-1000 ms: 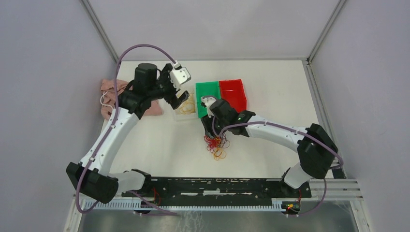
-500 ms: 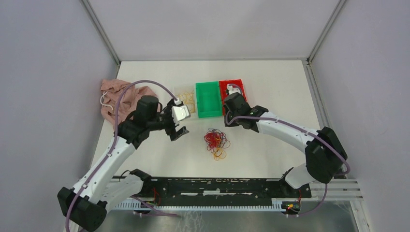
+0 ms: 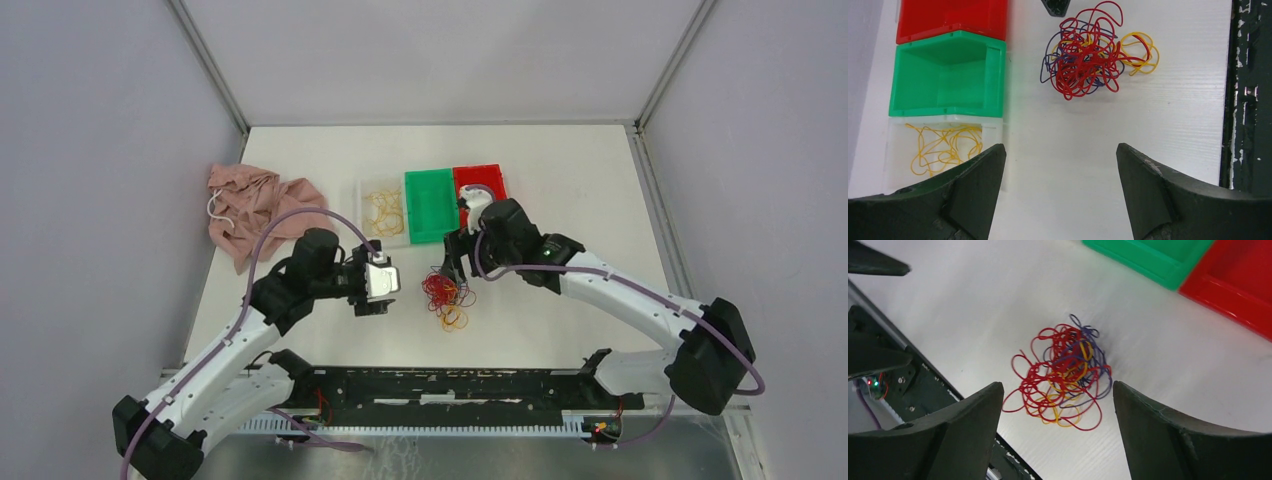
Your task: Untangle the cables
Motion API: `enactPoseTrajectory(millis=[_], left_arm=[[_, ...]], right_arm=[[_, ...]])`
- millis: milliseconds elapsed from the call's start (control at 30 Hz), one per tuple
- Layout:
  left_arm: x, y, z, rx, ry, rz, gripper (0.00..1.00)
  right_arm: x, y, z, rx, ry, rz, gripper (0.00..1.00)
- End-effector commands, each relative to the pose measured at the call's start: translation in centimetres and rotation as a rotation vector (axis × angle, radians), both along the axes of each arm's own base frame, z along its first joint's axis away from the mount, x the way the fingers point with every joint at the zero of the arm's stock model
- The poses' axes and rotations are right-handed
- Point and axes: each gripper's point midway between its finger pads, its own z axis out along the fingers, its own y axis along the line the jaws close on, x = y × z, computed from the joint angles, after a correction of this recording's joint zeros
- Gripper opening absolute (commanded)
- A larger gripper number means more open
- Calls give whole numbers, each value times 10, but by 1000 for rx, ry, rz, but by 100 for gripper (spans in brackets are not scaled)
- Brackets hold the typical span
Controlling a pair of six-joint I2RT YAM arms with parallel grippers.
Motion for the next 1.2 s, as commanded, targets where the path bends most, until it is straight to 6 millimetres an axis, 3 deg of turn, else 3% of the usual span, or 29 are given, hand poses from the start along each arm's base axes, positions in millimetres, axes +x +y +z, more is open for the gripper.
enactPoseTrajectory(millis=[0, 167, 333, 467, 633, 767, 967, 1167], left_arm=[[10, -5, 20, -40, -195, -49, 88], [10, 2, 23, -51, -284, -36, 88], [-4, 3, 18, -48, -302, -99, 87], [-14, 0, 11, -23, -353, -200, 86], [-30, -11, -5, 14, -373, -363, 81], [-46, -31, -30, 67, -347, -514, 78], [-63, -65, -56, 159, -363, -690, 74], [-50, -93, -76, 216, -405, -750, 67]], right_arm=[[-10, 34, 11, -38, -37, 243, 88], [-20, 56, -24, -122, 86, 345, 82], [-9, 52, -60, -275, 212, 265, 53], [21, 40, -65, -279, 214, 38, 30], [37, 21, -56, -143, 181, -238, 16], [39, 8, -59, -81, 186, -391, 14], [36, 16, -66, -26, 230, -395, 16], [37, 18, -65, -1, 224, -401, 16]])
